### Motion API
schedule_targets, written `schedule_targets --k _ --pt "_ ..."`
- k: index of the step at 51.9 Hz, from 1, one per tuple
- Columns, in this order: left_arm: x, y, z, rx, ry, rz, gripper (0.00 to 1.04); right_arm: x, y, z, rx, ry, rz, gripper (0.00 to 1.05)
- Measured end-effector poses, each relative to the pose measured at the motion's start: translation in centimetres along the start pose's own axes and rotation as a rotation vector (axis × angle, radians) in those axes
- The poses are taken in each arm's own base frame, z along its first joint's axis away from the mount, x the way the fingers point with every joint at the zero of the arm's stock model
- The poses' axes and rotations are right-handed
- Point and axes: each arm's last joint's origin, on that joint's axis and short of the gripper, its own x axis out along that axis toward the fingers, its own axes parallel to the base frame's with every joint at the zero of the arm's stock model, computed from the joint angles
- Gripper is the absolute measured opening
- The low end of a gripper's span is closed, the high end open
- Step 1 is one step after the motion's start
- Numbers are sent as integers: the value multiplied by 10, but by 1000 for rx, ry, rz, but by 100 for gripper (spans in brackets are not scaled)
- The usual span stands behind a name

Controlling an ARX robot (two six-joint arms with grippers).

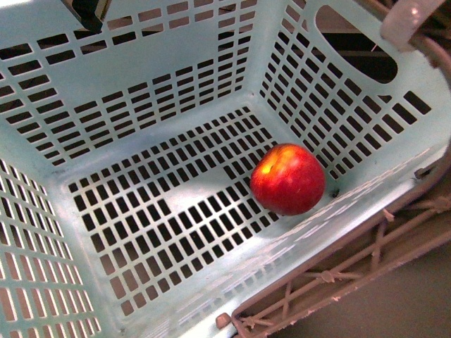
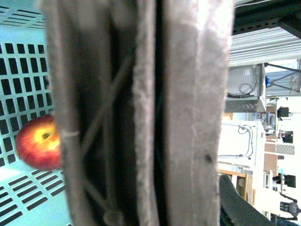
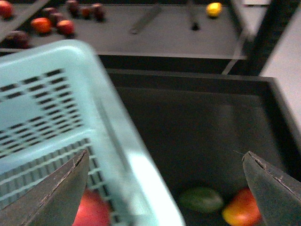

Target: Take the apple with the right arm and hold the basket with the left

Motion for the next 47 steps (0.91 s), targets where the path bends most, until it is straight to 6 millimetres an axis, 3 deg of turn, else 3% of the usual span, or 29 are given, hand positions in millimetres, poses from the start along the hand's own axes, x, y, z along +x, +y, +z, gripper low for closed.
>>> schedule_targets --k 6,12,22,39,47 --pt "0 0 1 1 -6 4 27 -6 -15 -6 5 18 -152 96" --pt "0 0 0 3 -5 4 27 -6 -16 -9 3 26 -149 96" --pt "0 0 0 -5 8 -1 27 -18 -25 -26 23 -241 -14 66" --pt "0 0 0 -1 -2 3 27 -43 -41 -57 12 -253 -19 2" --pt "0 0 0 -1 0 3 27 -51 -52 -67 12 -251 -30 2"
